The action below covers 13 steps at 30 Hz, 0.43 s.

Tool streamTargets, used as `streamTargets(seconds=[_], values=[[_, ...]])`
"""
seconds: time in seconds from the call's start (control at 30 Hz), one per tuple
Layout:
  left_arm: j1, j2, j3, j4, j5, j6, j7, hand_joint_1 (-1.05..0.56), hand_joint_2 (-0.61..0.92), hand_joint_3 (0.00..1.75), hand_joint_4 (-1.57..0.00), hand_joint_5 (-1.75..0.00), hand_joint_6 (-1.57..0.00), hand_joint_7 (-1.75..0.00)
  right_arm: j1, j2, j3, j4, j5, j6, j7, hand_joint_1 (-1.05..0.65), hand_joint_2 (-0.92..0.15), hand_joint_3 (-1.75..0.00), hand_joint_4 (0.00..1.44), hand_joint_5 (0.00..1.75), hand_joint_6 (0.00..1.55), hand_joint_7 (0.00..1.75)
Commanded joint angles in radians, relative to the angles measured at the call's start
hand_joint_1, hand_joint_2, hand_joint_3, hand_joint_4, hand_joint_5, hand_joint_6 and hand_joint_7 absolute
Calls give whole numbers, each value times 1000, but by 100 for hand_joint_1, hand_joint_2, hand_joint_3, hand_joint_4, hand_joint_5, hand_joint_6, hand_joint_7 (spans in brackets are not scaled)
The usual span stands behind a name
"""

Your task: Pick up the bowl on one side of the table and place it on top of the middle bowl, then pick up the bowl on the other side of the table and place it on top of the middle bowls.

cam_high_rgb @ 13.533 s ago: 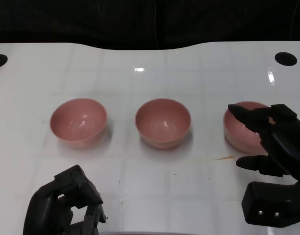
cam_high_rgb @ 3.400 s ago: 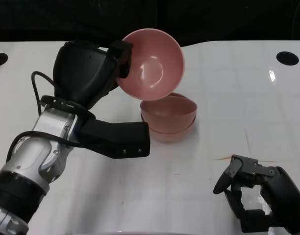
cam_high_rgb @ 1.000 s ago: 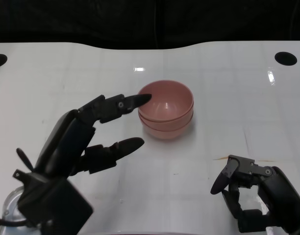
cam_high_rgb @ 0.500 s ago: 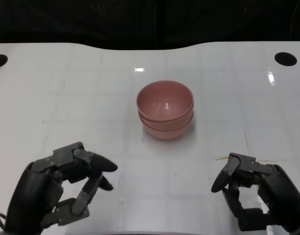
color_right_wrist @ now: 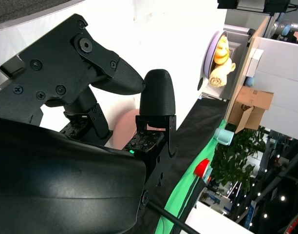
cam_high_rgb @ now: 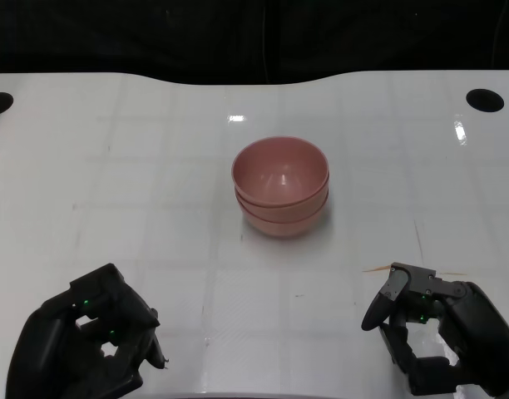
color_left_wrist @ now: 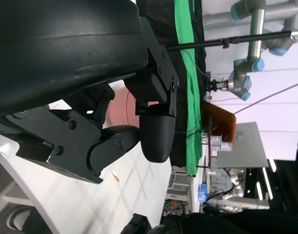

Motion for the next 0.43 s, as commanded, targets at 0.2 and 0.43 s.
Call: streamTargets(seconds=[0.2,0.43], values=[[-22,-10,22,47,6,3,-32,-11,70,91,-84,-175,-77,-151,-17,-7,-26,38,29,-21,29,-17,-50,-112,85,175,81,135],[-37,-15,33,58,20,2,-40,-9,63,103,-85,-175,-83,-146,-33,-1,-28,46,30,-16,33,-17,-51,-112,86,173,83,135]])
